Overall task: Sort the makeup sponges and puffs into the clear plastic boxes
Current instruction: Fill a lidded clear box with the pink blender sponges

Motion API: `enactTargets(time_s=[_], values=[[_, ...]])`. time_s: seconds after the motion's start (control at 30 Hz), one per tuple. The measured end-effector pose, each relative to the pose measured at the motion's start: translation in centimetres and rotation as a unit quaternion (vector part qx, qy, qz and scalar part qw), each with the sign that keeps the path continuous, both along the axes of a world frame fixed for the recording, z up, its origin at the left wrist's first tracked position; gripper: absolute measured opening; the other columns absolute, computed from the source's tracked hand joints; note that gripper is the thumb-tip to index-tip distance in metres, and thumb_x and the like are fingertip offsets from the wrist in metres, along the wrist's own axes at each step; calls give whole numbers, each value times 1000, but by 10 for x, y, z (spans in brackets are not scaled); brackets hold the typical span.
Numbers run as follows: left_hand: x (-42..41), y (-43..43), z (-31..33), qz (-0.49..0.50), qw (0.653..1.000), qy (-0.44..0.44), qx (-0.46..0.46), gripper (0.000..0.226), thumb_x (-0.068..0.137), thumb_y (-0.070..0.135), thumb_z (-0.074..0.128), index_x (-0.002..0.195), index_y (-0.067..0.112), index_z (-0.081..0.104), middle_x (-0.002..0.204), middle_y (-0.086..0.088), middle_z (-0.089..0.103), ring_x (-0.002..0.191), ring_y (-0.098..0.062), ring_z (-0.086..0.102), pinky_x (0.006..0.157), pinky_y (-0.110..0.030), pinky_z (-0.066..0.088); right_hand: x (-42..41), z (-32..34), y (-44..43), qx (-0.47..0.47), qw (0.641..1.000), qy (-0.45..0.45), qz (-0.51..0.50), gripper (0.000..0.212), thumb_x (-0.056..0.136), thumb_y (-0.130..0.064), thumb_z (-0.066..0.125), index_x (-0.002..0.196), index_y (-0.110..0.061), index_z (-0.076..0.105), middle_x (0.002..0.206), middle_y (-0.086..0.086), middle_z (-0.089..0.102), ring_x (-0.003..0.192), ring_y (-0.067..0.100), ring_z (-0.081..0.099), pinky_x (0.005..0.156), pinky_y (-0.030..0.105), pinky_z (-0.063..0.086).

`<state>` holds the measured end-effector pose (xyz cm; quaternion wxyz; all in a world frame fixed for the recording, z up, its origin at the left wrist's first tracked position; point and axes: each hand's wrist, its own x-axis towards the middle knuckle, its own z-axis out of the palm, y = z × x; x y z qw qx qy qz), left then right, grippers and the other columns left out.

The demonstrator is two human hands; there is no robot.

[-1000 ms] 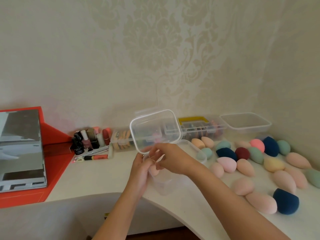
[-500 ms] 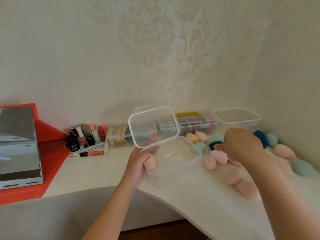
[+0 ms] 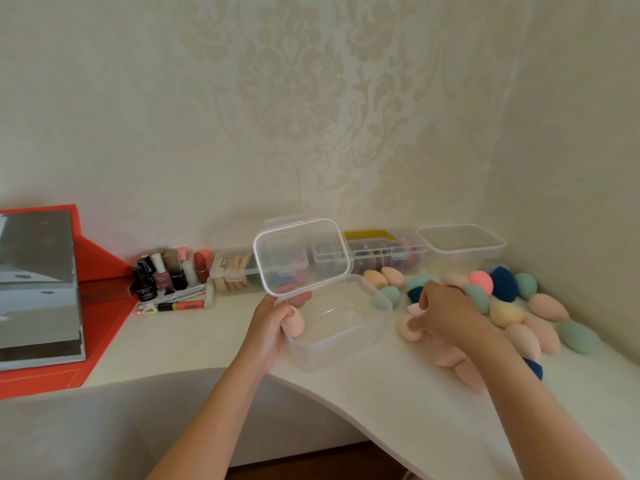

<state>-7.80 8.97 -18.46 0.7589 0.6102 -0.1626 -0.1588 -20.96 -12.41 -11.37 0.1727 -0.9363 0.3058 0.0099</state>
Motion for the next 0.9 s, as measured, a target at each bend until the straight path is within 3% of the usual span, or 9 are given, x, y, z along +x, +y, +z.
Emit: enactTargets(time_s=[0.1,0.23,0.37,0.43,0.53,0.63,0.73,0.8,0.9], values=[[0,0,0,-2,1000,0,-1,61,60,9,47,121,7,56,107,-9,71,109,-17,61,80,-28,47,-5,4,-5,13,999,-47,-3,34,81,-24,68,105,-14,47,94,2,60,82,18,56,61,23,40],[-2,0,0,-1,1000,5,-9,57,64,7,49,120,6,56,107,-10,71,108,-15,61,78,-26,47,-15,22,-11,109,982,-155,11,48,82,-19,70,126,-17,51,86,0,63,71,13,61,65,25,47],[-1,0,-1,2,1000,5,-6,51,69,4,49,120,6,56,108,-11,70,108,-16,60,80,-28,46,-10,35,5,159,955,-218,120,26,85,-12,62,111,-13,66,75,-2,63,58,8,59,61,16,45],[-2,-1,0,4,1000,7,-5,57,62,9,48,118,8,56,108,-11,70,108,-16,60,82,-29,46,3,35,18,168,945,-216,179,19,85,-12,63,98,-26,67,75,-7,59,57,1,55,57,8,43],[-3,-1,1,10,1000,4,-4,59,60,9,47,118,7,57,106,-10,71,109,-19,61,85,-31,46,29,23,39,154,940,-180,244,23,80,-18,70,94,-34,62,87,-12,59,71,3,58,68,22,50],[-7,-2,4,11,1000,2,-13,51,61,7,47,109,14,64,102,-9,71,101,-23,63,81,-34,48,49,9,59,146,938,-125,288,29,79,-20,72,100,-30,56,99,-11,61,84,9,61,70,24,51],[-8,-2,6,0,1000,-7,-26,42,66,6,51,101,19,71,109,-12,69,101,-25,65,82,-35,50,64,-4,71,136,933,-86,322,40,75,-15,75,106,-23,50,95,-8,59,76,8,55,62,17,43],[-6,-1,5,9,1000,-2,-28,44,67,7,53,106,16,68,111,-15,68,101,-26,65,82,-35,50,70,-11,75,123,933,-66,331,44,73,-15,76,109,-19,51,94,-5,59,75,8,53,59,15,38],[-2,-1,1,18,1000,-1,-14,44,73,0,49,114,11,62,104,-16,68,94,-26,65,74,-31,51,74,-14,77,127,922,-64,359,35,73,-16,76,103,-15,58,98,2,60,83,11,53,71,21,42]])
